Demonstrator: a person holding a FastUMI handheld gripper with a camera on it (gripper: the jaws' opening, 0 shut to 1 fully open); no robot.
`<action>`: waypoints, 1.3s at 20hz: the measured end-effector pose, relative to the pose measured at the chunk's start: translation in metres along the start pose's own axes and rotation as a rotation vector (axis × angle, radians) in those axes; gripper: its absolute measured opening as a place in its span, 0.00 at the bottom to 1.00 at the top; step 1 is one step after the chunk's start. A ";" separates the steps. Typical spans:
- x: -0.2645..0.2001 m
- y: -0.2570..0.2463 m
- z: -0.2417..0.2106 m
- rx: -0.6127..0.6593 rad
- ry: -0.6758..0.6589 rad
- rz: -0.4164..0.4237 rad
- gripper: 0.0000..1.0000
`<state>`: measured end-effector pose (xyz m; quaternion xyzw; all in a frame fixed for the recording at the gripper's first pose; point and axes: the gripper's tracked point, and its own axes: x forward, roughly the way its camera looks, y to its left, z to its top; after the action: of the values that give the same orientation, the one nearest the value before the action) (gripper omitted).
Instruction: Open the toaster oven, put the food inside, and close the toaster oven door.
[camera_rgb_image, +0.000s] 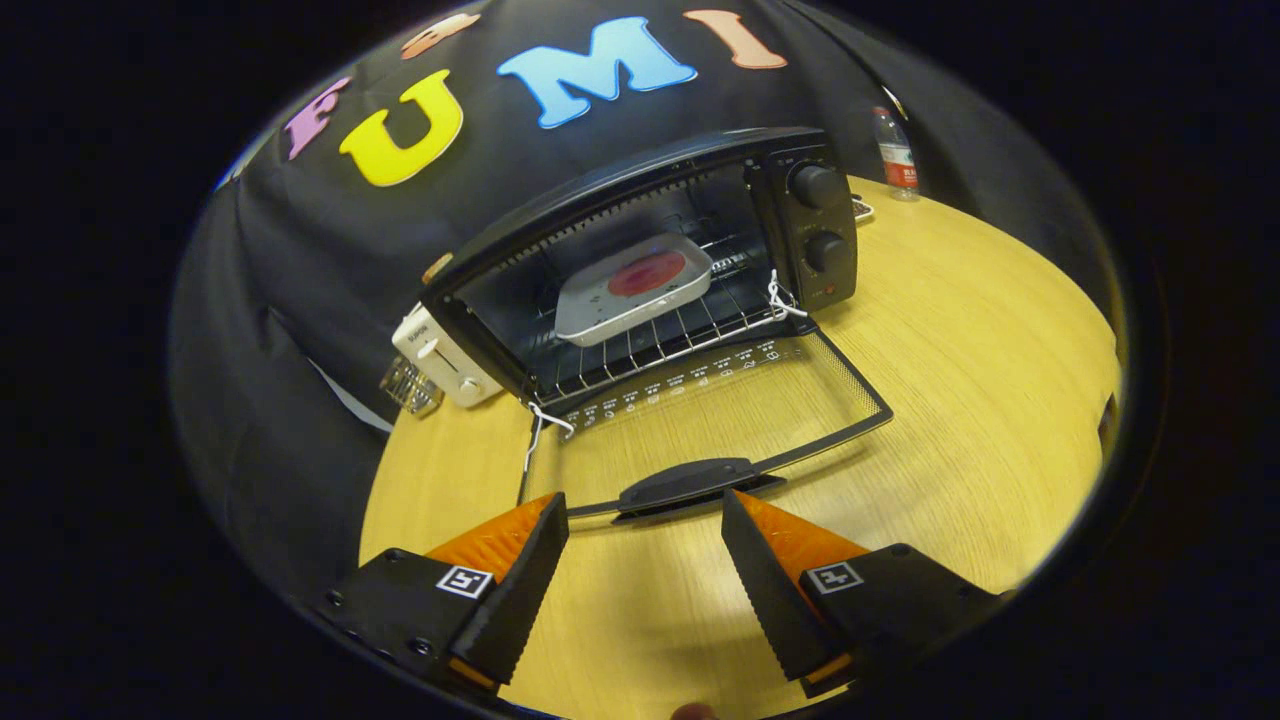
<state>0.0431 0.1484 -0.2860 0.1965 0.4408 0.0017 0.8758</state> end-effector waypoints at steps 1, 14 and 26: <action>0.002 -0.004 -0.003 -0.023 0.011 -0.012 0.98; 0.035 -0.037 -0.022 -0.273 0.101 -0.187 0.98; 0.013 -0.025 -0.009 -0.297 0.016 -0.199 0.96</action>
<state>0.0396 0.1306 -0.3100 0.0202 0.4600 -0.0182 0.8875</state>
